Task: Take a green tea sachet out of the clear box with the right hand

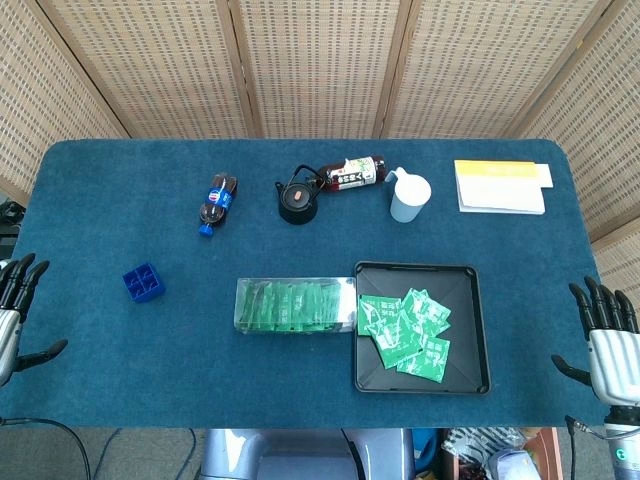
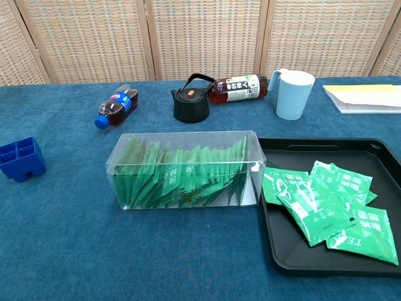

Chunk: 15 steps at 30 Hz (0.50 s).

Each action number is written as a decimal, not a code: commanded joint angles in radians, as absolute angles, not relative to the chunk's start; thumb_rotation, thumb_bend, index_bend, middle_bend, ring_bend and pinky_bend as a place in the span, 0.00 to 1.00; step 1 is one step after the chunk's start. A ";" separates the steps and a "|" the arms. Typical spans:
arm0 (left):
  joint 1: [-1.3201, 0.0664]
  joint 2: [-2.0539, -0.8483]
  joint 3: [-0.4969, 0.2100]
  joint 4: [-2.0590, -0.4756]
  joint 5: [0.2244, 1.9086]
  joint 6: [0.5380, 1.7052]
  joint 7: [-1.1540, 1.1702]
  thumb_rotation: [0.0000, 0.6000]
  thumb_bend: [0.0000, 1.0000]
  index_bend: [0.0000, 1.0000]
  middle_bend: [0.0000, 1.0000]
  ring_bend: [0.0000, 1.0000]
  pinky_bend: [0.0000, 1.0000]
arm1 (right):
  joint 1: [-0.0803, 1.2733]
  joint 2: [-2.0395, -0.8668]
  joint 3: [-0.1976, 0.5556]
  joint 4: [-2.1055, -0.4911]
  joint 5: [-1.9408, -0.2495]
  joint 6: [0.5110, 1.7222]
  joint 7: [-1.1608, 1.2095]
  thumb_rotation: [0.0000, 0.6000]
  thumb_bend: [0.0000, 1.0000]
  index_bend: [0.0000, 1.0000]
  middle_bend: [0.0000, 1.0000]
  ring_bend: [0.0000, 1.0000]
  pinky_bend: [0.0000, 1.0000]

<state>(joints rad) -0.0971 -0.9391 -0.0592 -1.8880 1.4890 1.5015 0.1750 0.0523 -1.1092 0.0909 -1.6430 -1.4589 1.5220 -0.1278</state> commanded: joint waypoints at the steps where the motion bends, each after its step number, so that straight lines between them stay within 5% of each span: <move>1: -0.098 -0.939 -0.058 -1.888 1.489 1.499 0.177 1.00 0.11 0.00 0.00 0.00 0.00 | 0.053 -1.109 0.090 -1.643 -1.462 1.522 -0.127 1.00 0.00 0.00 0.00 0.00 0.00; 8: -0.095 -0.937 -0.058 -1.884 1.486 1.502 0.167 1.00 0.11 0.00 0.00 0.00 0.00 | 0.093 -1.114 0.070 -1.648 -1.514 1.461 -0.106 1.00 0.00 0.00 0.00 0.00 0.00; 15: -0.106 -0.945 -0.064 -1.876 1.464 1.480 0.177 1.00 0.11 0.00 0.00 0.00 0.00 | 0.284 -1.059 0.073 -1.742 -1.644 1.226 0.037 1.00 0.00 0.03 0.00 0.00 0.00</move>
<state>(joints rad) -0.1047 -0.9438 -0.0630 -1.8769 1.4671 1.4826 0.1747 0.1884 -1.0889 0.0685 -1.6888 -1.5778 1.3290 -0.0268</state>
